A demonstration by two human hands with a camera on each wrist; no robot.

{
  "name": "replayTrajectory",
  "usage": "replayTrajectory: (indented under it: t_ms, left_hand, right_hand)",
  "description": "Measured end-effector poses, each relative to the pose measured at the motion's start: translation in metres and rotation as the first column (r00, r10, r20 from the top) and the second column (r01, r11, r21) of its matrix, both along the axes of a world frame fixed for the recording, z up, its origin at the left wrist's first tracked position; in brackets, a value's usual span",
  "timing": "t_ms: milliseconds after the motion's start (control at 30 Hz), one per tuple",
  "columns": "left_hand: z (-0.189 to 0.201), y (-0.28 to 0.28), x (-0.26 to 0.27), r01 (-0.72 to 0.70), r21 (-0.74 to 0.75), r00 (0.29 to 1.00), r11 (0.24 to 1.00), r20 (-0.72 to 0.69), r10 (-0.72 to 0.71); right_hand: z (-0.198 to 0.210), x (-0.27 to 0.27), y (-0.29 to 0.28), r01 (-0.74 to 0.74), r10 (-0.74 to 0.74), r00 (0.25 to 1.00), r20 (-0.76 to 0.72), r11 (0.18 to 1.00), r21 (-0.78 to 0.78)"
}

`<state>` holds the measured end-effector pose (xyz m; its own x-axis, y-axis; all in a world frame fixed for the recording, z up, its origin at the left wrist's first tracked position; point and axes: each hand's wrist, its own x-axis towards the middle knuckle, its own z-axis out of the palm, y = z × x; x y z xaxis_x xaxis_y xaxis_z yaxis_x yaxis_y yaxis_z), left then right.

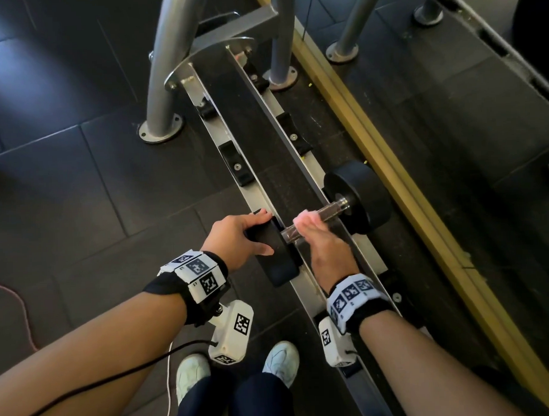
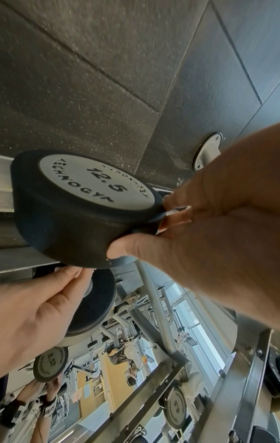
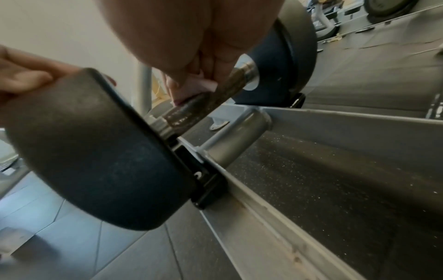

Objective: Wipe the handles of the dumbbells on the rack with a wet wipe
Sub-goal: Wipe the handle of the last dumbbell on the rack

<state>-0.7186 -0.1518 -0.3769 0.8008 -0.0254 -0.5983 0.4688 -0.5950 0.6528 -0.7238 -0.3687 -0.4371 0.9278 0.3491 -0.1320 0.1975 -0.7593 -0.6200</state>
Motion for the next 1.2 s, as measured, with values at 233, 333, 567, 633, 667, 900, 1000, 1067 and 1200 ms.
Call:
replayTrajectory:
  t_ms: [233, 333, 567, 633, 667, 900, 1000, 1067, 1200]
  left_hand:
    - [0.001, -0.001, 0.000, -0.009, -0.006, 1.000, 1.000, -0.012, 0.009]
    - [-0.001, 0.000, 0.000, -0.011, -0.007, 1.000, 1.000, -0.009, 0.011]
    - [0.002, -0.003, 0.000, 0.005, 0.029, 1.000, 1.000, -0.007, -0.005]
    - [0.004, -0.003, 0.000, 0.009, 0.034, 1.000, 0.999, -0.004, -0.009]
    - [0.004, -0.003, 0.000, 0.007, 0.031, 1.000, 1.000, -0.005, -0.007]
    - [0.003, -0.002, -0.001, -0.007, 0.007, 1.000, 1.000, -0.016, 0.007]
    - [0.001, -0.001, -0.002, -0.009, 0.001, 1.000, 1.000, -0.006, 0.009]
    - [0.000, -0.001, -0.001, 0.000, 0.005, 1.000, 1.000, -0.001, 0.000]
    - [0.000, 0.000, -0.001, 0.000, -0.001, 1.000, 1.000, 0.000, 0.000]
  right_hand:
    - [0.020, 0.029, -0.012, 0.124, -0.115, 0.987, -0.111, 0.990, 0.074]
    - [0.012, 0.030, -0.022, 0.225, -0.216, 0.973, 0.083, 0.966, -0.124]
    - [0.008, -0.014, 0.012, -0.070, 0.071, 0.997, 0.010, 0.992, -0.105]
    - [0.017, -0.009, 0.010, -0.088, 0.088, 0.996, -0.032, 0.996, -0.002]
    - [0.023, -0.005, 0.007, -0.035, 0.041, 0.996, -0.075, 0.996, 0.081]
    - [0.031, 0.049, -0.004, 0.110, -0.113, 0.988, 0.102, 0.993, 0.033]
    - [0.019, 0.059, 0.011, -0.257, 0.248, 0.966, -0.067, 0.920, -0.296]
    - [0.006, 0.051, 0.014, -0.351, 0.312, 0.936, -0.165, 0.867, -0.354]
    - [0.002, 0.029, 0.002, -0.283, 0.295, 0.955, 0.003, 0.918, -0.277]
